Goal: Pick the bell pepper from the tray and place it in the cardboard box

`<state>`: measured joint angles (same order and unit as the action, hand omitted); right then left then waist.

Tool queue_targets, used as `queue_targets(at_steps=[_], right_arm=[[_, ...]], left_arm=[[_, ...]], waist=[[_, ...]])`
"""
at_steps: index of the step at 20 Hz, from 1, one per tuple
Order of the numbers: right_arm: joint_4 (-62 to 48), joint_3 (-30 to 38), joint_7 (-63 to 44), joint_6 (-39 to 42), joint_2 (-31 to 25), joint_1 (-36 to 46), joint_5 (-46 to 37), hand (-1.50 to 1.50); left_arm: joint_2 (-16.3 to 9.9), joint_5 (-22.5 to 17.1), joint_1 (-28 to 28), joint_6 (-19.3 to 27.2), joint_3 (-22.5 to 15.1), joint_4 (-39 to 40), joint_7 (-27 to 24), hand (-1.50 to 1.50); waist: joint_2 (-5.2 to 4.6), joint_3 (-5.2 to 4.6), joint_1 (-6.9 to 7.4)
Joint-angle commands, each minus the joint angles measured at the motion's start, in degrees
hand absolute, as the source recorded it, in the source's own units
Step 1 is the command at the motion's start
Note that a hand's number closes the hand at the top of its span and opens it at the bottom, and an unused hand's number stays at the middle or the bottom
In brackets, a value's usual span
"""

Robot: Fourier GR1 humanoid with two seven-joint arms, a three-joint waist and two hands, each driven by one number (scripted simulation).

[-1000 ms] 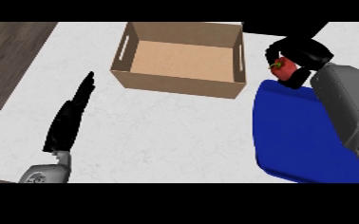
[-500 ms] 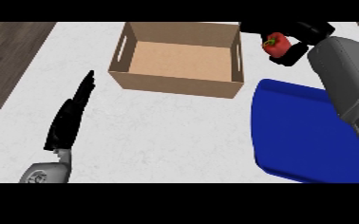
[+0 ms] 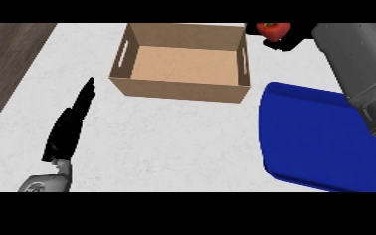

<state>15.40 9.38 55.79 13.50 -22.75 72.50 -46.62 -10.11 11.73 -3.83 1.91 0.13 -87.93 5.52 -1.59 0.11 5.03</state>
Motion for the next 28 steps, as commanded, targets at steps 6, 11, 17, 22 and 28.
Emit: queue_targets(at_steps=[6, 11, 17, 22, 28], right_arm=[[-3.6, 0.8, 0.7, 8.1, 5.2, 7.7, 2.8, 1.5], [-4.5, -0.3, -5.7, 5.4, 11.1, 11.3, 2.0, 1.5], [-6.2, -2.6, -9.8, 1.1, 18.4, 11.9, -0.2, 1.5], [-7.6, -4.5, -14.7, -2.9, 22.5, 11.7, -1.9, 1.5], [-11.7, -5.6, -19.3, -4.7, 22.7, 9.3, -1.2, -1.5]], left_arm=[[0.7, 0.2, 1.2, 0.3, -0.1, -0.7, -0.4, 0.0], [-0.8, -1.1, 0.4, -0.8, 1.7, -1.7, 1.8, 0.0], [0.1, 1.0, -0.1, 0.7, 1.0, 1.6, -0.7, 0.0], [-1.4, -1.1, -0.8, -1.3, 2.6, -0.1, 0.3, 0.0], [1.4, 1.5, 0.4, 0.2, -1.0, -1.4, 0.9, 0.0]], waist=[[0.56, -0.1, -1.43], [0.69, -0.12, -1.71], [0.33, -0.16, -1.62], [0.31, -0.18, -1.11], [0.0, -0.18, 1.11]])
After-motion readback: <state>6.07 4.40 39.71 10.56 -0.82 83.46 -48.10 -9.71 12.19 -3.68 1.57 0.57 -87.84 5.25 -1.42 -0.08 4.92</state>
